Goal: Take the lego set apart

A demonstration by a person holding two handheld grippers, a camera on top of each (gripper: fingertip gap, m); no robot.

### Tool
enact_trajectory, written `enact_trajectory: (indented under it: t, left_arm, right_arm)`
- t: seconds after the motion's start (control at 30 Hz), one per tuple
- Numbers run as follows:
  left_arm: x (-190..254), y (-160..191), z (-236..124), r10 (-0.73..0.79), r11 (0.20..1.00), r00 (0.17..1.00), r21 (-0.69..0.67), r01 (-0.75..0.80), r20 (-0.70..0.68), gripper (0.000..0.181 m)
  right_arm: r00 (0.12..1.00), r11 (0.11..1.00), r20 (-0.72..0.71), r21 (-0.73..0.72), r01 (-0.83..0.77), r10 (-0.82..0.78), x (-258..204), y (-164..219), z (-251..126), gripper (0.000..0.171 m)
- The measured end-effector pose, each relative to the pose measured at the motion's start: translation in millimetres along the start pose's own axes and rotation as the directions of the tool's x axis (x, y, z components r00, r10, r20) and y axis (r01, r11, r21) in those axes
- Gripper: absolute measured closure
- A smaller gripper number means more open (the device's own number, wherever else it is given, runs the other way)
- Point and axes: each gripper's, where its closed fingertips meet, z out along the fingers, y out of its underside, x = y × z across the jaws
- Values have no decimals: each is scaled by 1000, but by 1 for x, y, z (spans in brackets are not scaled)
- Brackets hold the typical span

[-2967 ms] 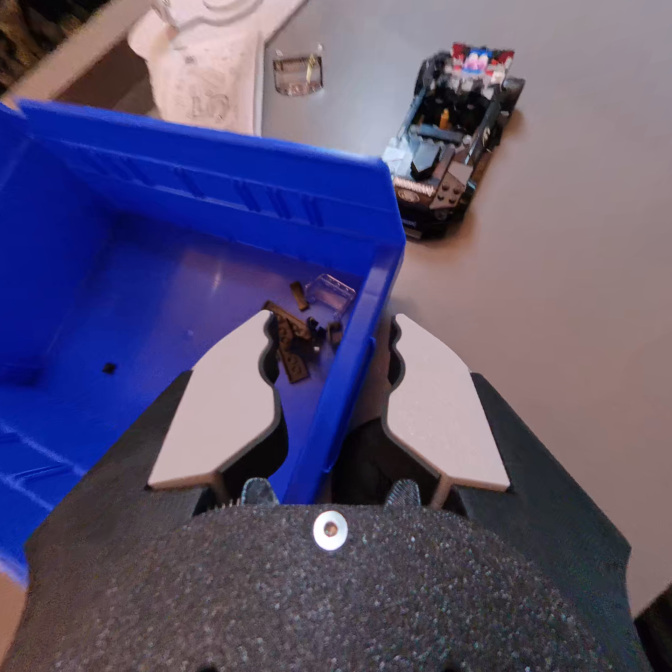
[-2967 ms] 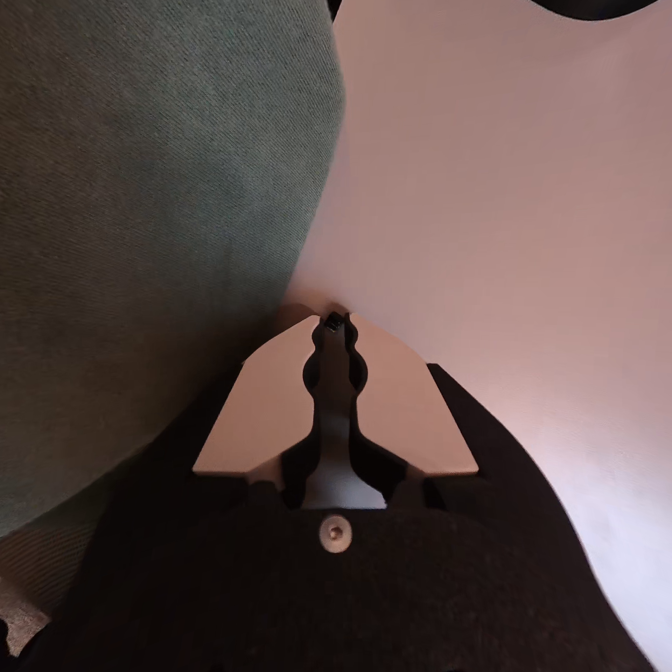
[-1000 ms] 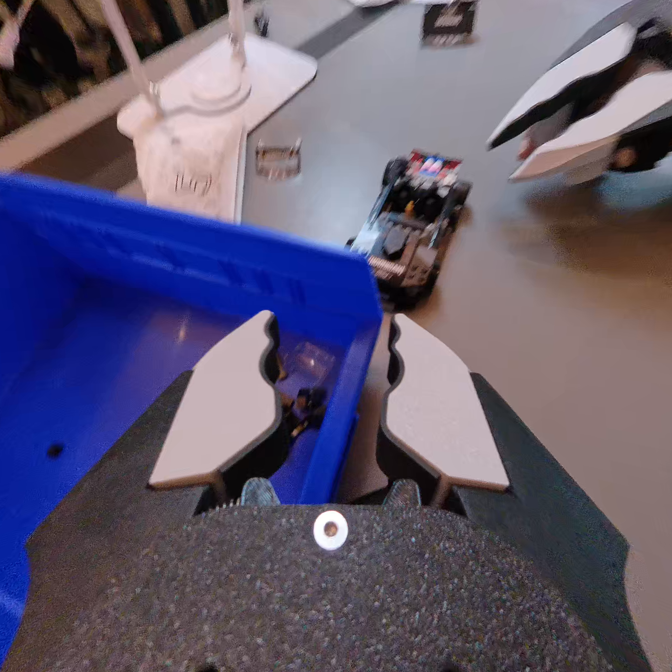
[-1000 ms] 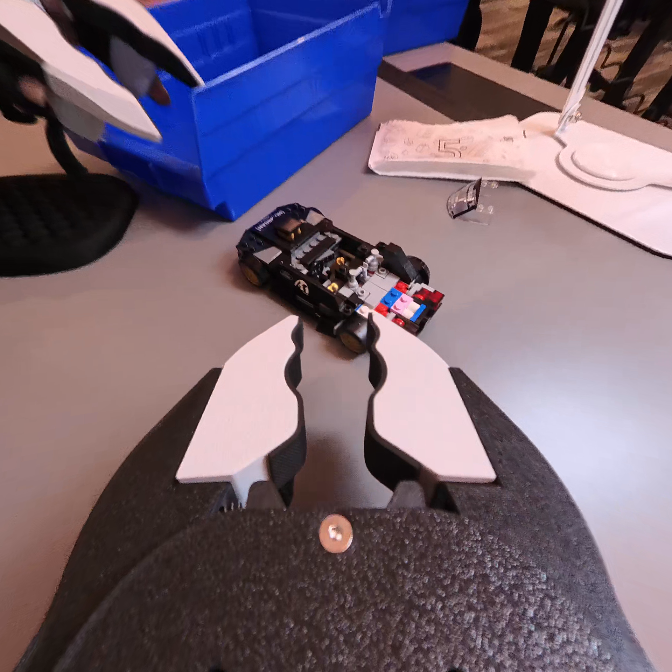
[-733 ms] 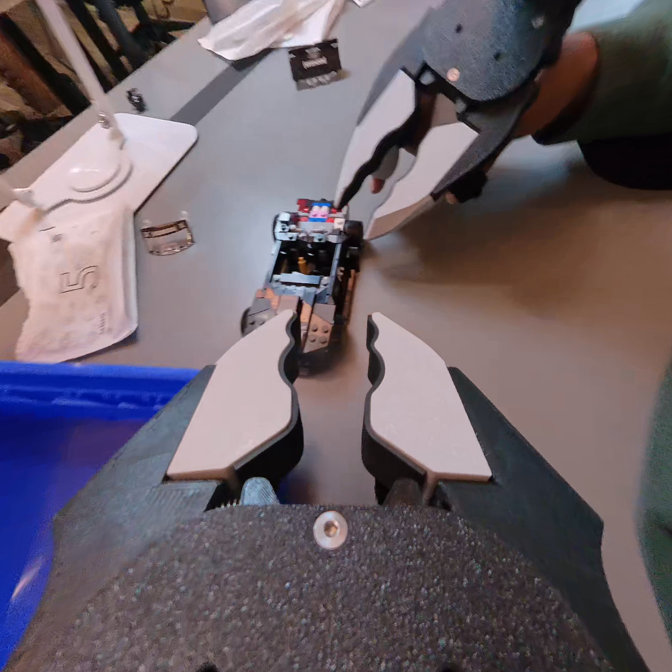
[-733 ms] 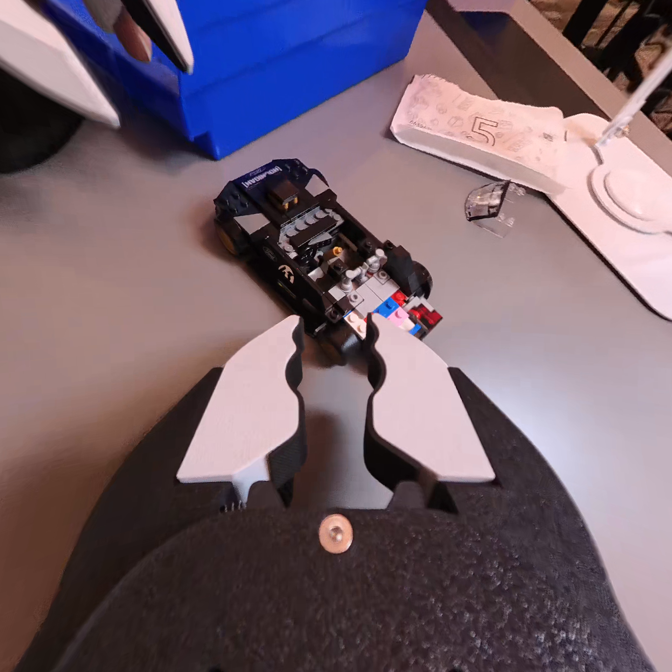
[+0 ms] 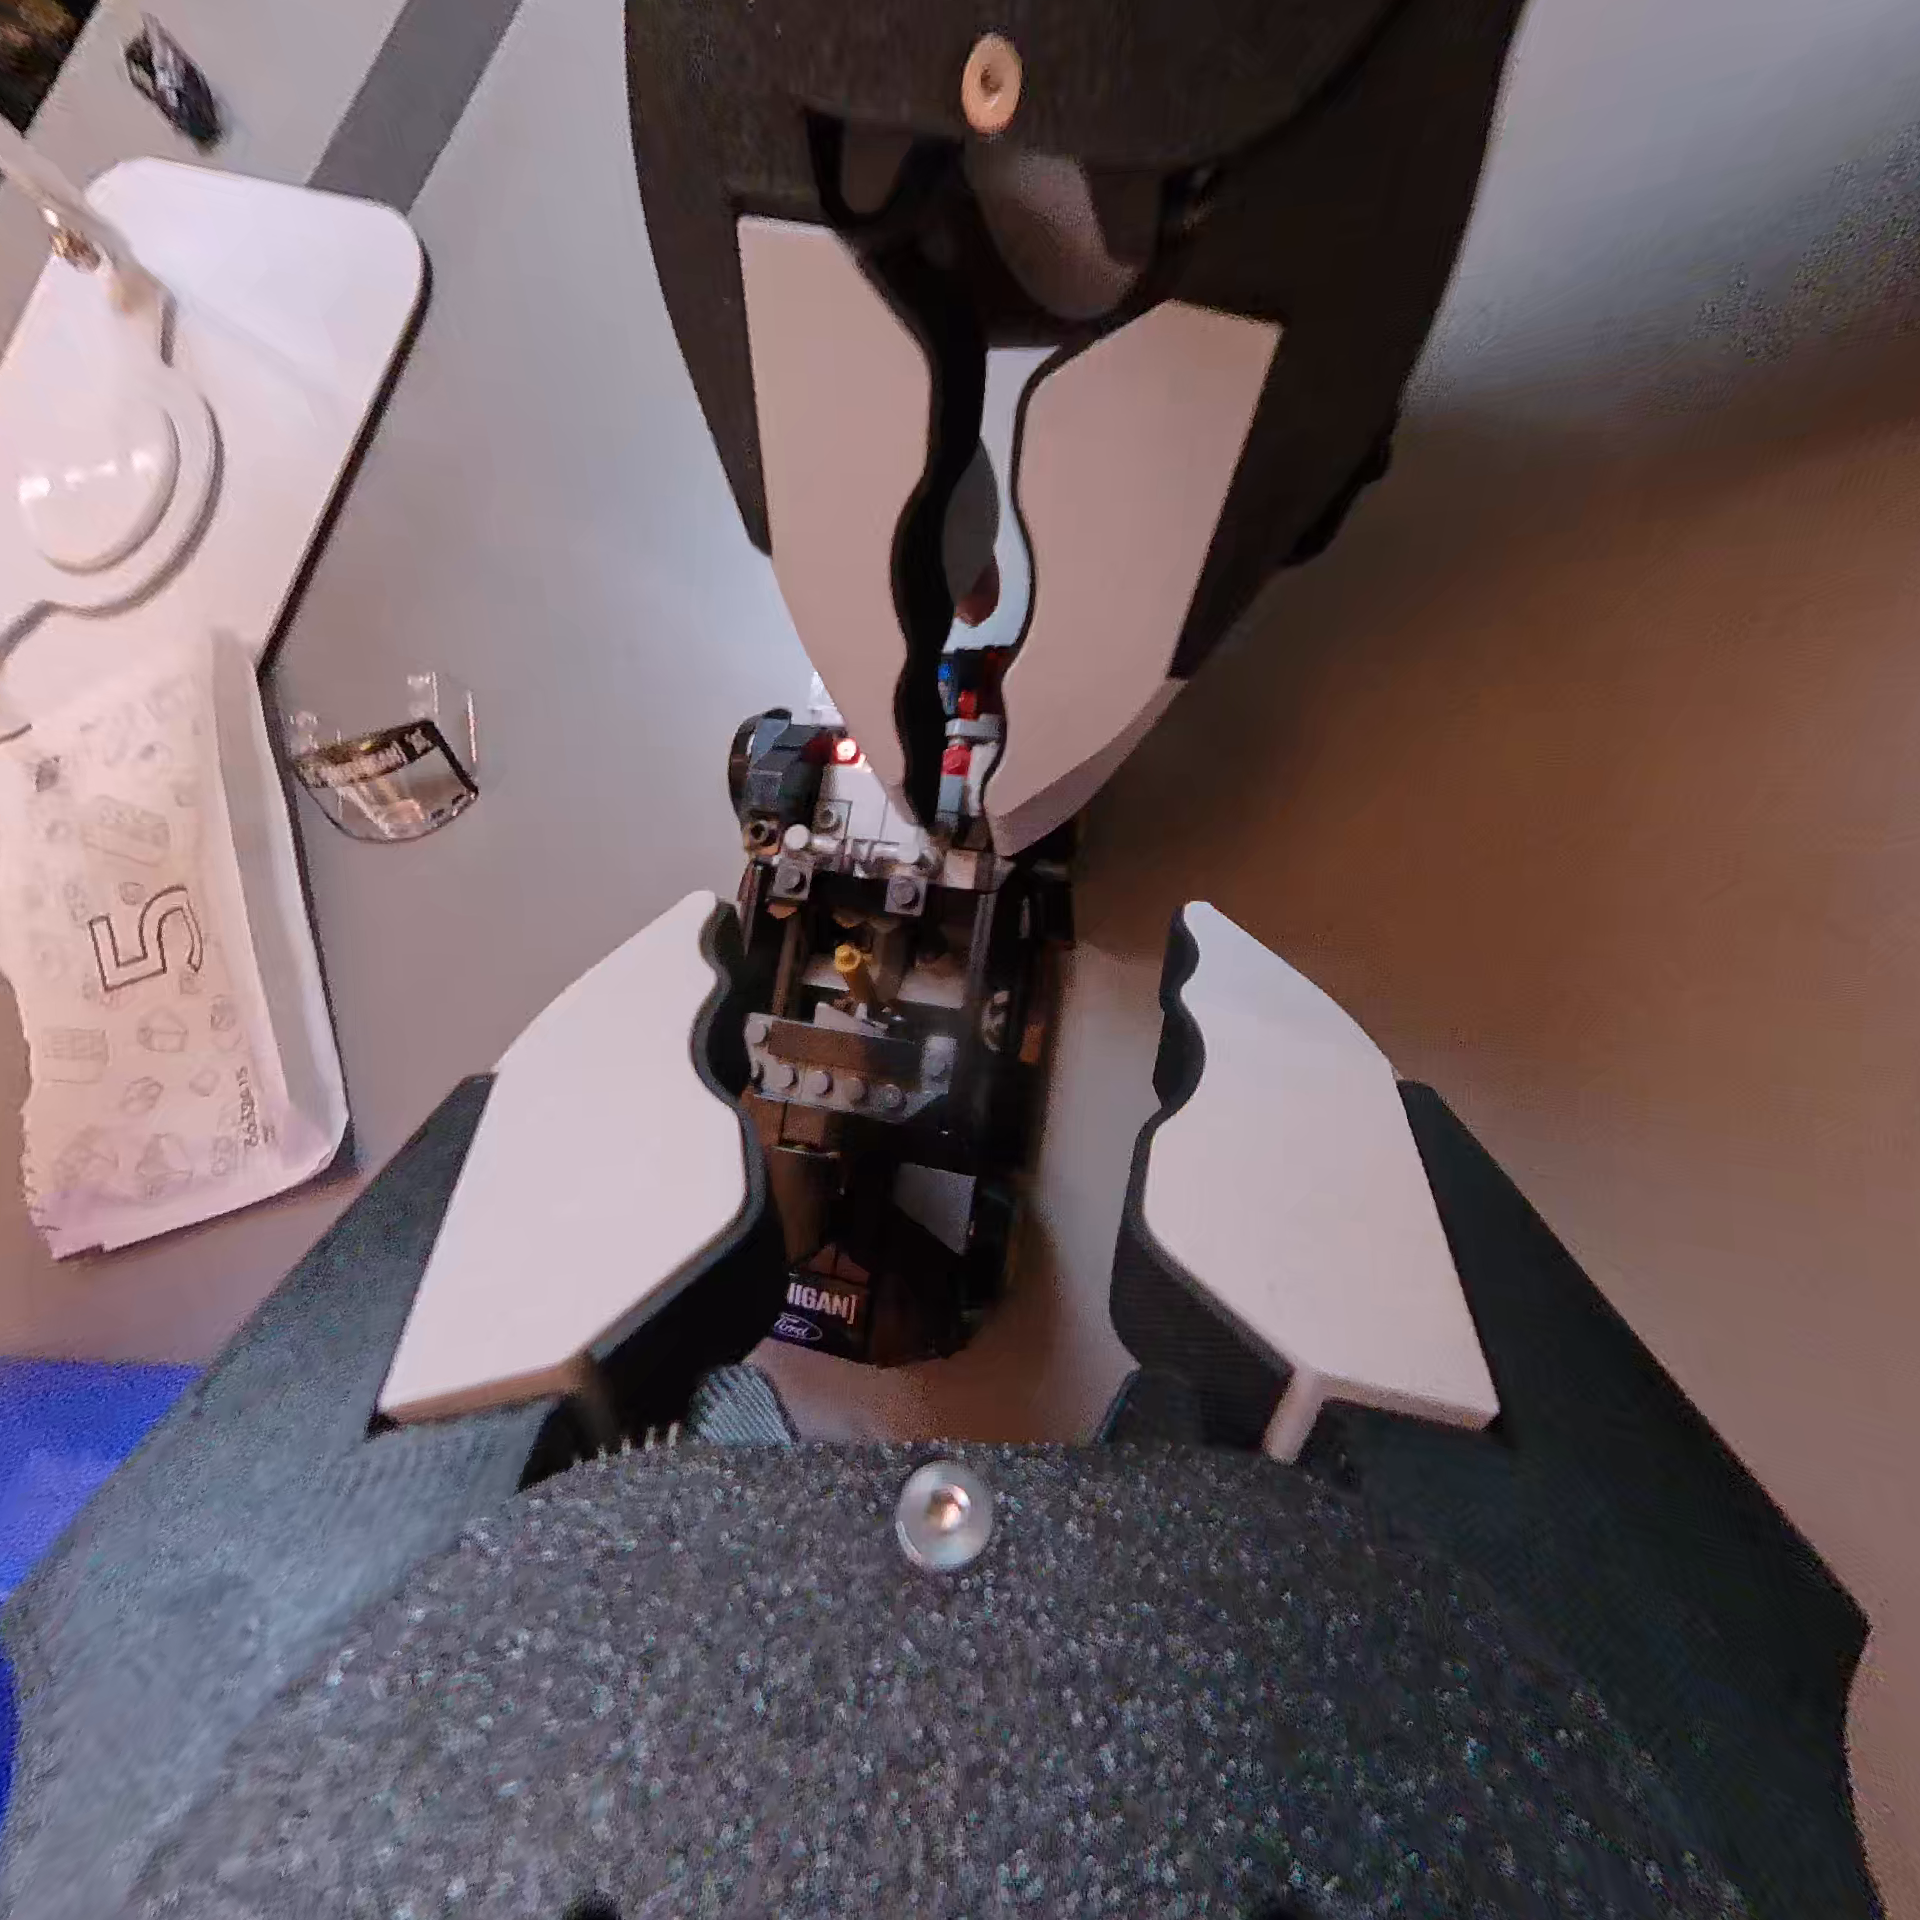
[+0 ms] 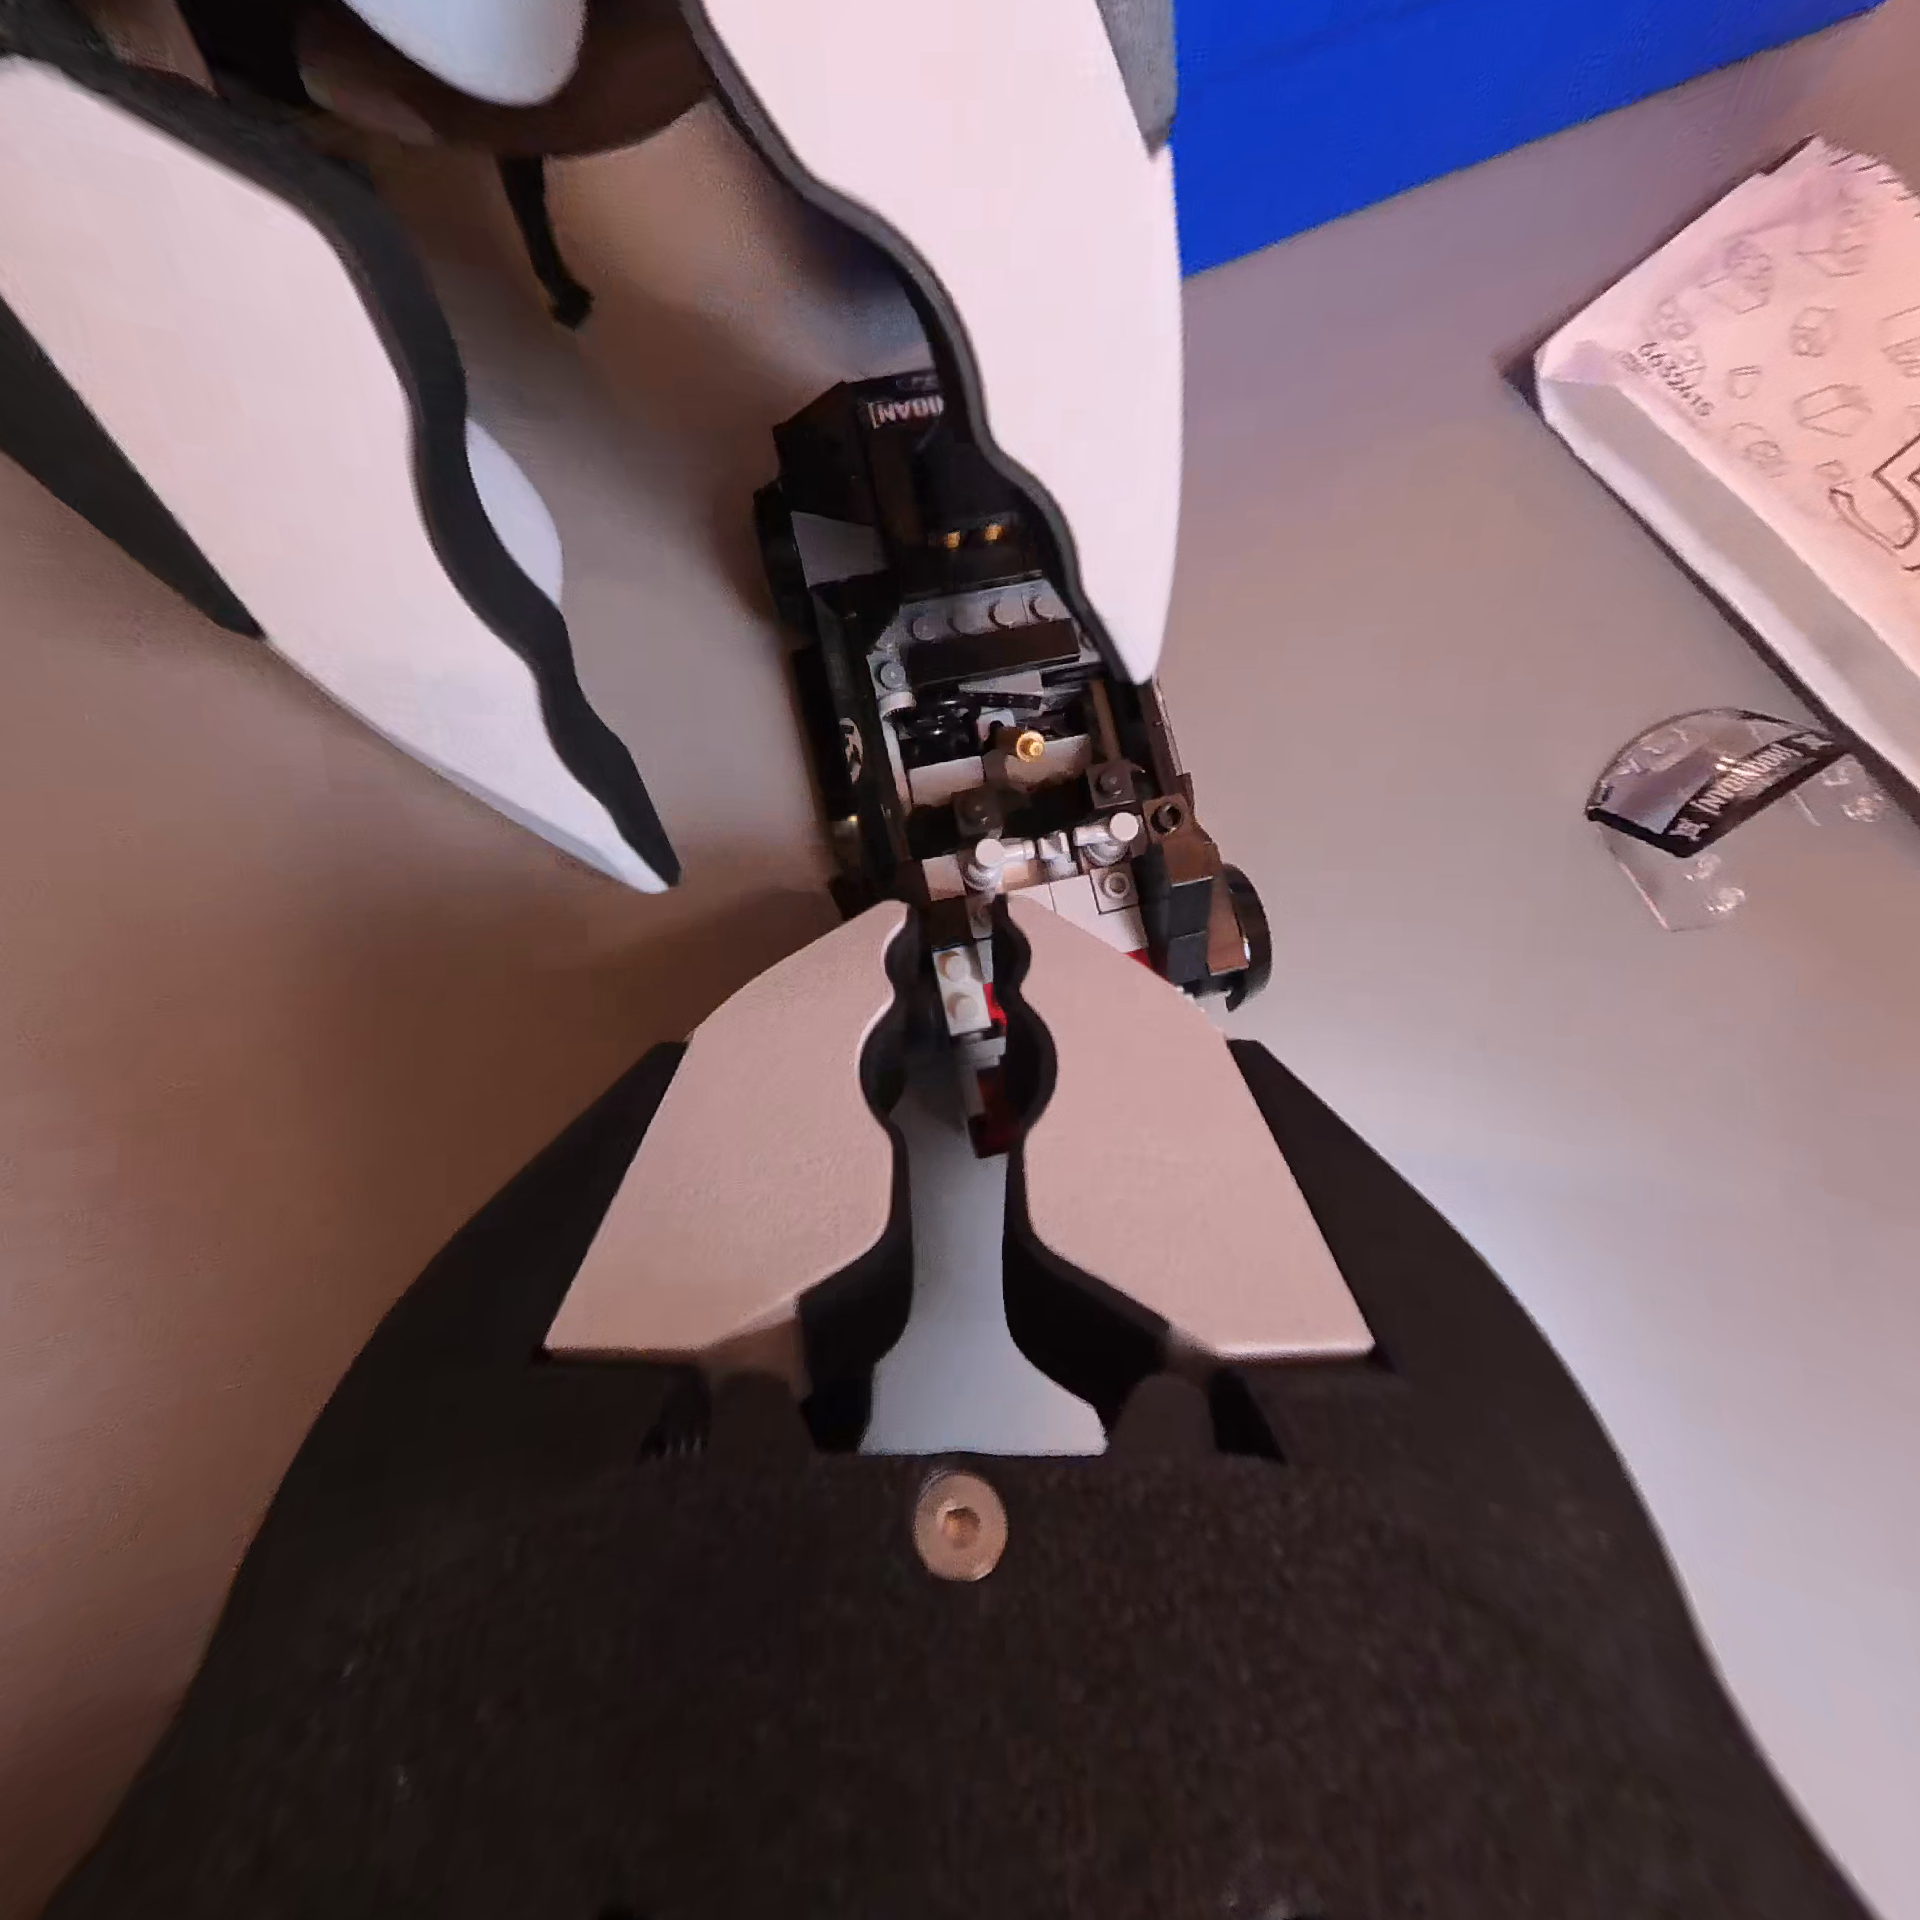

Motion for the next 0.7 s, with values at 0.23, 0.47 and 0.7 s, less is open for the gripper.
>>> enact_trajectory:
  t: [0.23,0.47,0.7]
  left_arm:
    - [-9,28,-1,-15,996,998,-86,20,58,108]
    - [-11,19,7,-39,996,998,-80,44,58,101]
    - [-17,25,33,-1,983,1000,-182,3,12,94]
  right_arm:
    - [997,1000,77,-4,21,-21,-4,-1,1,164]
    - [990,999,143,-39,22,-16,-5,-2,2,167]
    - [993,1000,117,-9,-5,6,-2,1,1,171]
